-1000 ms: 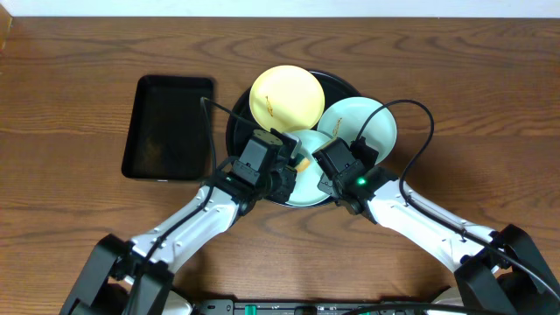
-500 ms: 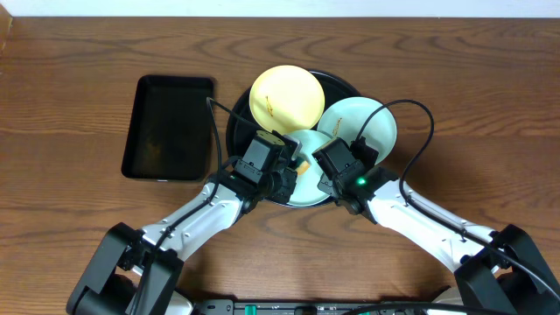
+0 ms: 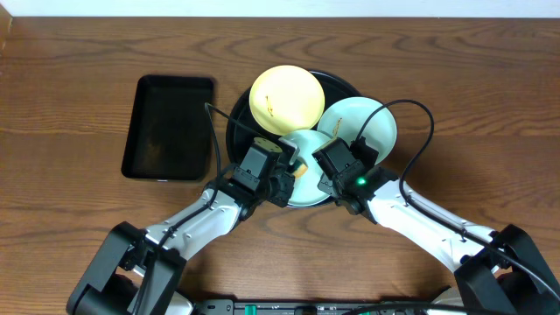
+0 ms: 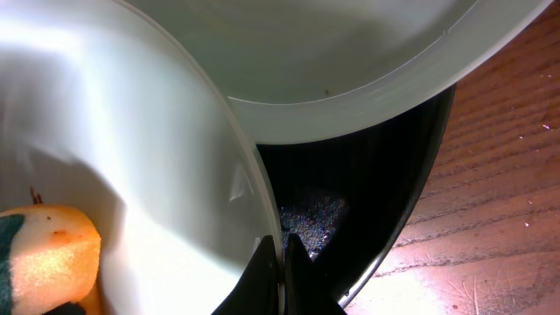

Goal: Clean dirty plates on tray and stack at the side
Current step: 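Scrub the stained plate surface with the sponge in the left gripper, then return the sponge to the small black tray with the left gripper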

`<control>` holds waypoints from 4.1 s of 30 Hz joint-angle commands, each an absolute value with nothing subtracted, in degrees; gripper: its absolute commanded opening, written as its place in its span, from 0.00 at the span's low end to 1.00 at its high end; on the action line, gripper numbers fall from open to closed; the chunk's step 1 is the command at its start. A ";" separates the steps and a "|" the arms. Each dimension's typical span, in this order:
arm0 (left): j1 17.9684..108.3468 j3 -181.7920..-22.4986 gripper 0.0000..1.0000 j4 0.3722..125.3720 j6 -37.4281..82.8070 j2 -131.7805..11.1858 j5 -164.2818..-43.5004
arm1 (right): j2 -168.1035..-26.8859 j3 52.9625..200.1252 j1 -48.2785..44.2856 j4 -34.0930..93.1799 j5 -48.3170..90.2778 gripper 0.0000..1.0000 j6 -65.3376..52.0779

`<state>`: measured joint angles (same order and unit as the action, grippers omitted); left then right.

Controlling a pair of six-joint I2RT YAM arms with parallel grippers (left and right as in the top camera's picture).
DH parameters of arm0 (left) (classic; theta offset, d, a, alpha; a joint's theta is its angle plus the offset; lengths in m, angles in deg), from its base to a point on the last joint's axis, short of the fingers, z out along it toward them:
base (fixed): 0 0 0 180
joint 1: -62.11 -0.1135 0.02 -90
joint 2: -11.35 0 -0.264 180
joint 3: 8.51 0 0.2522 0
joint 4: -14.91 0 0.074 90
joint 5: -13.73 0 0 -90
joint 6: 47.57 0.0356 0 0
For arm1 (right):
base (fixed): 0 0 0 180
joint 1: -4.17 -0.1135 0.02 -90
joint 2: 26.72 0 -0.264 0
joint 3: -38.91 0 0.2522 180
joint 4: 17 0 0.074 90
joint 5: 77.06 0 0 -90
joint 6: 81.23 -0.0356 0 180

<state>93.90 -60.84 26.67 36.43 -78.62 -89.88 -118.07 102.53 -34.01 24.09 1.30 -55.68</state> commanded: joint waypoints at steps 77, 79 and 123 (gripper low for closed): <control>92.02 -60.20 0.08 3.78 36.75 -93.31 -81.58 | -118.47 102.53 -34.55 24.44 -0.12 0.02 -54.15; 92.02 -60.20 0.08 3.00 36.75 -94.03 -81.55 | -118.47 102.53 -34.55 24.37 -0.12 0.02 -54.15; 81.90 -61.12 0.08 5.51 29.37 -57.47 -84.26 | -115.12 105.59 -34.49 20.20 -6.46 0.01 -36.95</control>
<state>85.07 -60.29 2.80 32.06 -63.15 -82.78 -117.83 102.86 -34.01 20.00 -1.48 -44.51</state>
